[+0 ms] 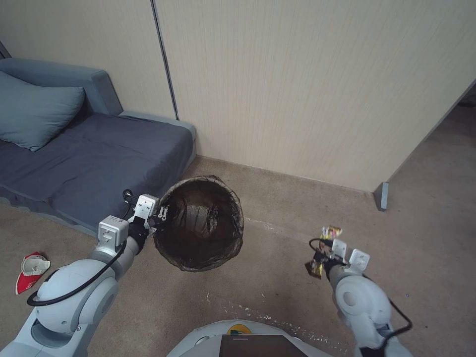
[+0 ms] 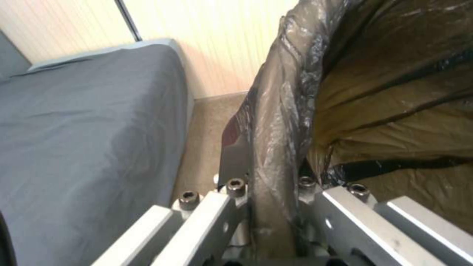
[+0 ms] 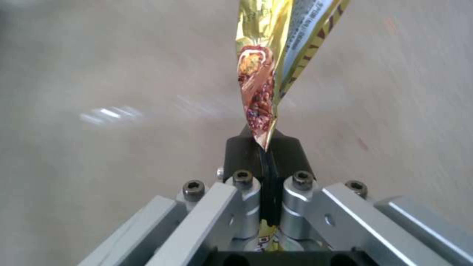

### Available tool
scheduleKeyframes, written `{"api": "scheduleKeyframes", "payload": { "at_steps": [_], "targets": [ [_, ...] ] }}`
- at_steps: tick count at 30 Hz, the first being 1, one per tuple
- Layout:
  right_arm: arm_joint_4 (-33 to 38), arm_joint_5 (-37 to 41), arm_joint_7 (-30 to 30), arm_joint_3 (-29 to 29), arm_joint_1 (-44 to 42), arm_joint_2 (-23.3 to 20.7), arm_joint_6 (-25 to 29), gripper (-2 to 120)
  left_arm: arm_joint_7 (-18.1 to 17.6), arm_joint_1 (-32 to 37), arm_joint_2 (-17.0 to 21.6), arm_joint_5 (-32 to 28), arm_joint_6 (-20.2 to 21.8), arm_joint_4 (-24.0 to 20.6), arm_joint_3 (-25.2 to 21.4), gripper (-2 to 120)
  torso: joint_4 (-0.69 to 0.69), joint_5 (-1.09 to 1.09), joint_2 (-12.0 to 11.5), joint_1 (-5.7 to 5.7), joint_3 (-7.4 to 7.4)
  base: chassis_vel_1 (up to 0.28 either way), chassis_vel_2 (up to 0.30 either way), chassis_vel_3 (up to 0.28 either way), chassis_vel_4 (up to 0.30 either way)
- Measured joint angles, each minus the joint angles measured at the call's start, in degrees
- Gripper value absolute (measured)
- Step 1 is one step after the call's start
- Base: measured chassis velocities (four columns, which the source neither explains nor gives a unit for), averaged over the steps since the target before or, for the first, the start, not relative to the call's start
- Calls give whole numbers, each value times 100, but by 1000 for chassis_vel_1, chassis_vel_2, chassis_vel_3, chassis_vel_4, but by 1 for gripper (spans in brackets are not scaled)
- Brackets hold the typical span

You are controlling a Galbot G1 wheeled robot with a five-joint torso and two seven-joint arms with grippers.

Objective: Pick up the trash bin, then pick up the garbage from the floor and place it into the trash bin.

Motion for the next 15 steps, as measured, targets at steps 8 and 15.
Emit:
{"api": "scheduleKeyframes", "payload": {
  "at_steps": [8,15],
  "targets": [
    [1054,713,-323,-179,301,-880,-17,0,23,13,9,58,0,0,8,0,0,3,0,0,0,0,0,0,0],
    [923,727,-1884,-316,1049,-2794,372,0,25,-3,10,67,0,0,14,0,-1,5,0,0,0,0,0,0,0]
  ]
}}
